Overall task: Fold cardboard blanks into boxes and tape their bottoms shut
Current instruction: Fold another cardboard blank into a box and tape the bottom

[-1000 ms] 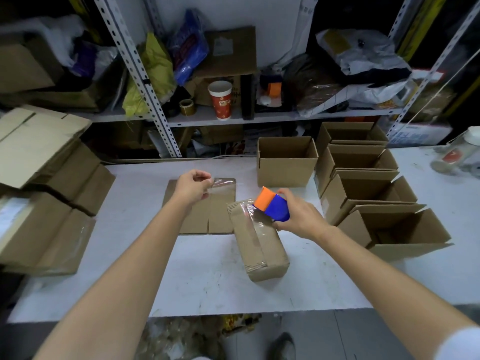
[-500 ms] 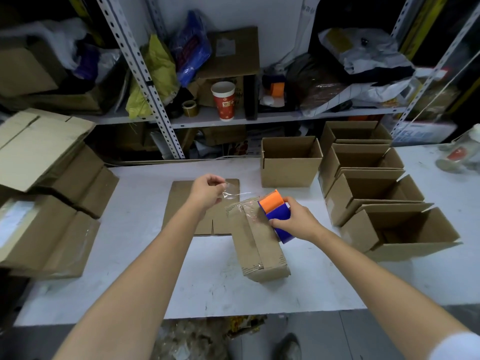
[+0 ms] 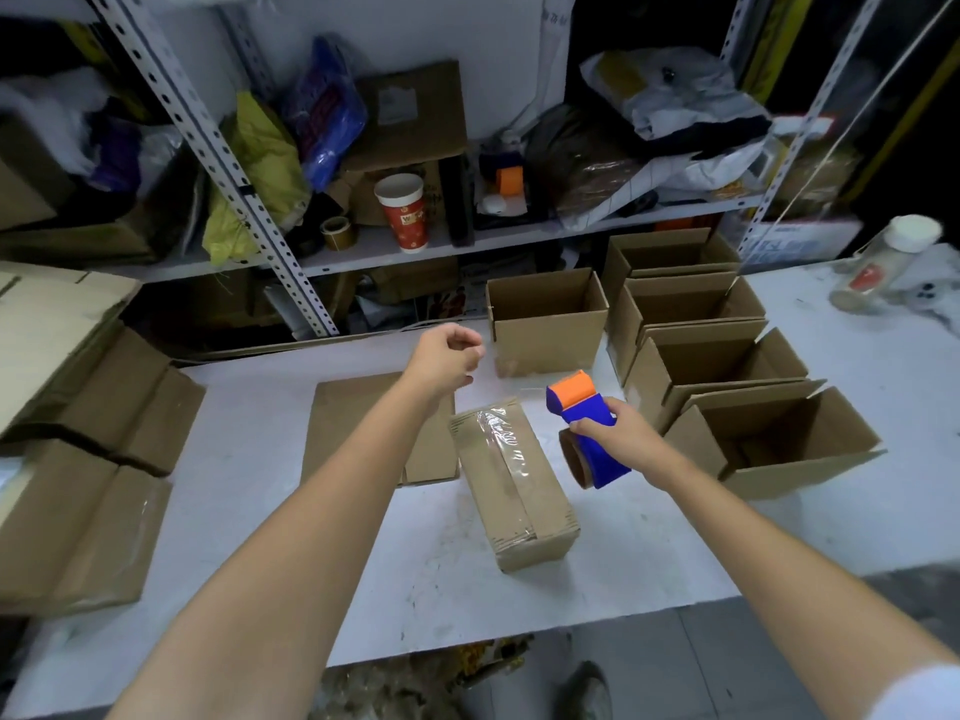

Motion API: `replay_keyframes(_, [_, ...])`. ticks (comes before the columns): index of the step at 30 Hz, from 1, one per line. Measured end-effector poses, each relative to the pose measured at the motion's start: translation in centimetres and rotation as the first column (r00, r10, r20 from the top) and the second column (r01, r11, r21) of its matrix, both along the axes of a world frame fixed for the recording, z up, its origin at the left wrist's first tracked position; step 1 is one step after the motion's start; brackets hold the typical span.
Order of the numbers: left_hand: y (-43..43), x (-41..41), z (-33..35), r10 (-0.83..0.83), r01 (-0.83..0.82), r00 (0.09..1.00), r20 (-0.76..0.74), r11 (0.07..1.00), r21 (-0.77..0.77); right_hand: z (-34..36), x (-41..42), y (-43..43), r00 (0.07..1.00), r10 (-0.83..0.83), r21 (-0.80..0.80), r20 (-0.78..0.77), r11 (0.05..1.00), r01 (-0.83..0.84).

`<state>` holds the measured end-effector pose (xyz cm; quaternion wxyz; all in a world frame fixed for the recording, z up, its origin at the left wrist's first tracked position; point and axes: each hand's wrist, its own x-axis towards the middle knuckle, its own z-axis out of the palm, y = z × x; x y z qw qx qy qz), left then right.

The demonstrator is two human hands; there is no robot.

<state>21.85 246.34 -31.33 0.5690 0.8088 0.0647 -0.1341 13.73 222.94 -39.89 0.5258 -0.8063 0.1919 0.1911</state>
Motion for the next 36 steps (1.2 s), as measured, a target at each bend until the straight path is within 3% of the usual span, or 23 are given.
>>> replay_keyframes(5, [-1.0,0.9,1.1,0.005,-0.005,0.999,0.036,1.0,0.021,1.5,0.3,-1.9,1.0,0.023,-0.017,0.02,1.0,-0.022])
replay_keyframes(10, [-0.7,1.7,1.9,0.026,-0.028,0.998,0.051,0.999,0.034,2.6,0.1,-2.6,0.975,0.217,-0.091,0.053,0.973,-0.212])
replay_keyframes(15, [0.6,1.6,1.7,0.04,-0.045,0.997,0.061,0.996,0.075,3.3,-0.1,-1.5,0.889,0.458,-0.308,-0.012,0.844,-0.439])
replay_keyframes(23, [5.0,1.0,0.4,0.119,-0.118,0.993,-0.001,0.99,0.077,5.5,0.6,-1.4,0.83,0.554,-0.493,0.066,0.741,-0.456])
replay_keyframes(28, [6.8,-0.4,-1.0,0.172,-0.174,0.982,-0.077,0.984,-0.023,7.7,1.2,-1.5,0.764,0.645,-0.463,0.011,0.681,-0.568])
replay_keyframes(36, [7.7,-2.6,-3.1,0.274,-0.291,0.951,-0.141,0.95,-0.118,9.3,3.2,-1.5,0.755,0.642,-0.378,-0.131,0.672,-0.637])
